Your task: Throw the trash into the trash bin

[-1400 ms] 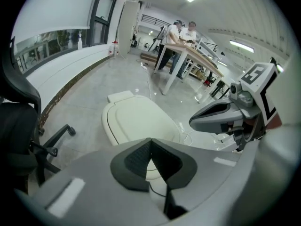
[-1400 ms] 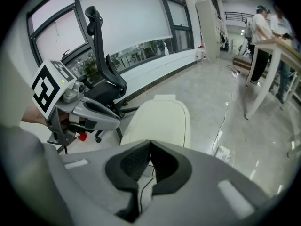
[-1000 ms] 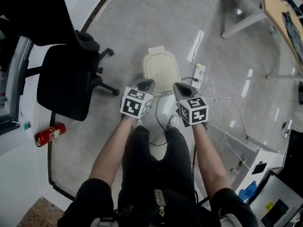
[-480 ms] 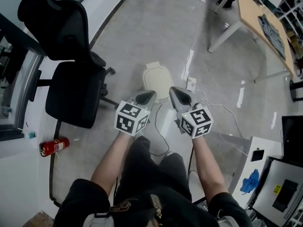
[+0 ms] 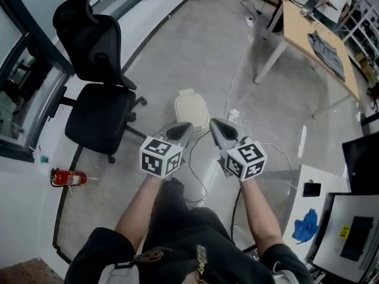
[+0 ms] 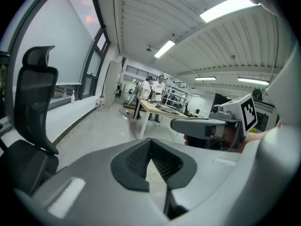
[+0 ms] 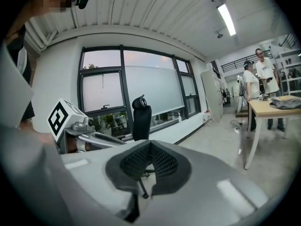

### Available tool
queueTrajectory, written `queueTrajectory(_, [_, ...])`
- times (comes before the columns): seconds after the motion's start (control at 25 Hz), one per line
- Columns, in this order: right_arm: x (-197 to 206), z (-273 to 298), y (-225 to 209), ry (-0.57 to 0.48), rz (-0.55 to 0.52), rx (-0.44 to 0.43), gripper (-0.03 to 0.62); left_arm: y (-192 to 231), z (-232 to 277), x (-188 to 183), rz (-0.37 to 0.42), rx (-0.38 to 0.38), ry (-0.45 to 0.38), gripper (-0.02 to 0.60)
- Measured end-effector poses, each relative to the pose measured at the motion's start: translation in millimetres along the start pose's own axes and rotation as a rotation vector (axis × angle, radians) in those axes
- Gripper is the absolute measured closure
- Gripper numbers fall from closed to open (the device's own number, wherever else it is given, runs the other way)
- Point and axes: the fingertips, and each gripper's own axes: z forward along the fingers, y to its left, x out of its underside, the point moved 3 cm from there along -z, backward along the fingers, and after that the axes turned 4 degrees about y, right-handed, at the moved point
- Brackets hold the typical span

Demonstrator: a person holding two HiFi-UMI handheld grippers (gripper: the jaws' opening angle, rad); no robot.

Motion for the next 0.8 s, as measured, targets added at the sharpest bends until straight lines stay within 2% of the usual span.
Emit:
queueTrajectory(0.28, [-33.4, -63.8, 46.0, -0.089, -0.007, -0.029, 0.591, -61.3, -58.9, -27.0, 0.052, -0.022, -0.079, 0.575])
queueTrajectory(0.56, [-66.5, -108.5, 80.2, -0.181, -0.043, -0.051, 0.591, -99.2, -102.0, -47.3, 0.095, -0.054, -0.153, 0.575])
queueTrajectory(0.8, [-73.5, -137.2, 96.3, -0.21, -0.061, -0.047, 0.591, -124.9, -124.0, -51.6, 0.122, -0.057, -0.186, 0.575])
